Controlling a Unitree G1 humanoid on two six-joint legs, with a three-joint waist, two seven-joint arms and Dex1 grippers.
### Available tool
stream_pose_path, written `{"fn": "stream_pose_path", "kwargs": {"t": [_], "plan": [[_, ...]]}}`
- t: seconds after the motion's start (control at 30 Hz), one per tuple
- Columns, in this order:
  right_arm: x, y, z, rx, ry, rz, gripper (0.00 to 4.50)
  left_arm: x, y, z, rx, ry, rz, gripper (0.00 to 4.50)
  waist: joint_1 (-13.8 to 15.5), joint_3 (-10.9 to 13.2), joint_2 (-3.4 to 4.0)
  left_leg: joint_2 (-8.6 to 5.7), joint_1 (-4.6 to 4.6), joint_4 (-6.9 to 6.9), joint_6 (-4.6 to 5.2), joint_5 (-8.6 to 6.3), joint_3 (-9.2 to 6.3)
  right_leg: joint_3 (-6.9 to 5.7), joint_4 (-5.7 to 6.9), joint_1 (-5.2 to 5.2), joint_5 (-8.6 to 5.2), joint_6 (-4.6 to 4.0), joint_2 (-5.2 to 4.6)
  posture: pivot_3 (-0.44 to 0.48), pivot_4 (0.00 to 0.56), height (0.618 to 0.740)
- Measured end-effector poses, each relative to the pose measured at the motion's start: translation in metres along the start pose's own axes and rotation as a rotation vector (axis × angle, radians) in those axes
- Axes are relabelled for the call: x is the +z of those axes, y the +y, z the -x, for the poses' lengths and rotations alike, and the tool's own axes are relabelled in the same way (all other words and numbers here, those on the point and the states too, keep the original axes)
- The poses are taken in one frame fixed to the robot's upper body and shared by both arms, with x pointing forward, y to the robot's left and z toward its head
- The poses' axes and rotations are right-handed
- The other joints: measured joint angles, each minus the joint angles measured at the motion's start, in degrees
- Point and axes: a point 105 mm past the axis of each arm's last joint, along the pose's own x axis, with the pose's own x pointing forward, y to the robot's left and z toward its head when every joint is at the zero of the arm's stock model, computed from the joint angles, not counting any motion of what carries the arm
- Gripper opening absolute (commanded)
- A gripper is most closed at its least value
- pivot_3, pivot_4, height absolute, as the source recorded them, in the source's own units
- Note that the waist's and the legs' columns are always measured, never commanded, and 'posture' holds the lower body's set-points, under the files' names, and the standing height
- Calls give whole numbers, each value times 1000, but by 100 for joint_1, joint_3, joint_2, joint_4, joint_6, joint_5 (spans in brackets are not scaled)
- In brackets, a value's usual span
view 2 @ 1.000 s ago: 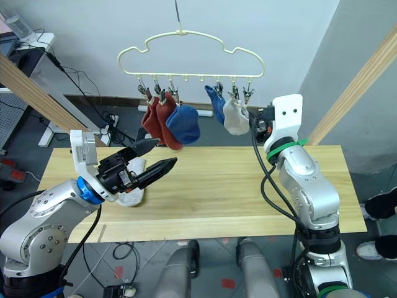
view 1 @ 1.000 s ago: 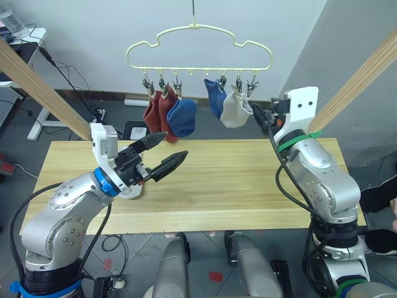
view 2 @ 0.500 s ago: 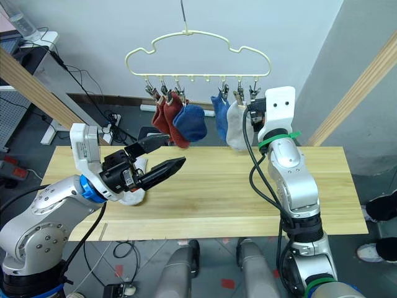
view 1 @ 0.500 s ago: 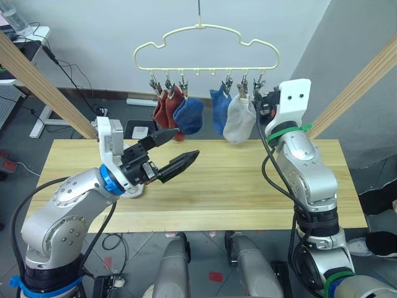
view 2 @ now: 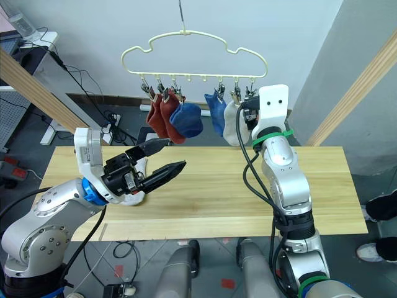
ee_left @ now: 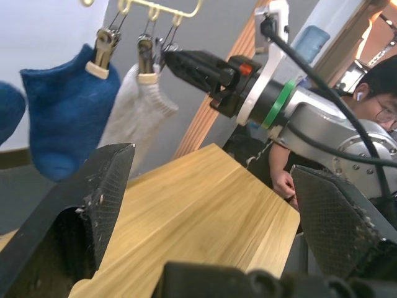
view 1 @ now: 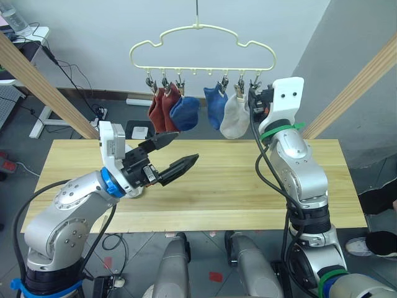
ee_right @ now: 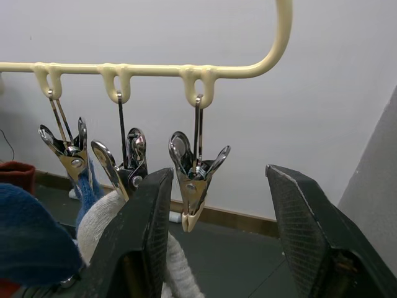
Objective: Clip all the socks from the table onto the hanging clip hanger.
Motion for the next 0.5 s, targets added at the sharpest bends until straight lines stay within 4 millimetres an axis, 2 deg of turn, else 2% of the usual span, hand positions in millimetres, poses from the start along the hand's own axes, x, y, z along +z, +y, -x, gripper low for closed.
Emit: {"fn": "stream_pose_path", "kwargs": {"t": [0.3, 0.4, 0.5], "plan": [[1, 4, -9, 2, -4, -20, 2495, 1, -1, 0, -8, -6, -6, 4500, 2, 0, 0, 0, 0, 1, 0, 0, 0, 0, 1, 1, 0, -1, 0, 48, 360, 740], [0, 5, -10, -3, -2, -24, 1879, 1, -1, 0, -8, -6, -7, 4500, 3, 0, 0, 0, 0, 2, 0, 0, 0, 0, 2, 1, 0, -1, -1, 50, 360, 740], [1, 6, -13, -3, -8, -27, 855, 1, -1, 0, -8, -5, -6, 4500, 1, 0, 0, 0, 1, 3, 0, 0, -1, -1, 5, 1, 0, -1, 0, 50, 360, 740]]}}
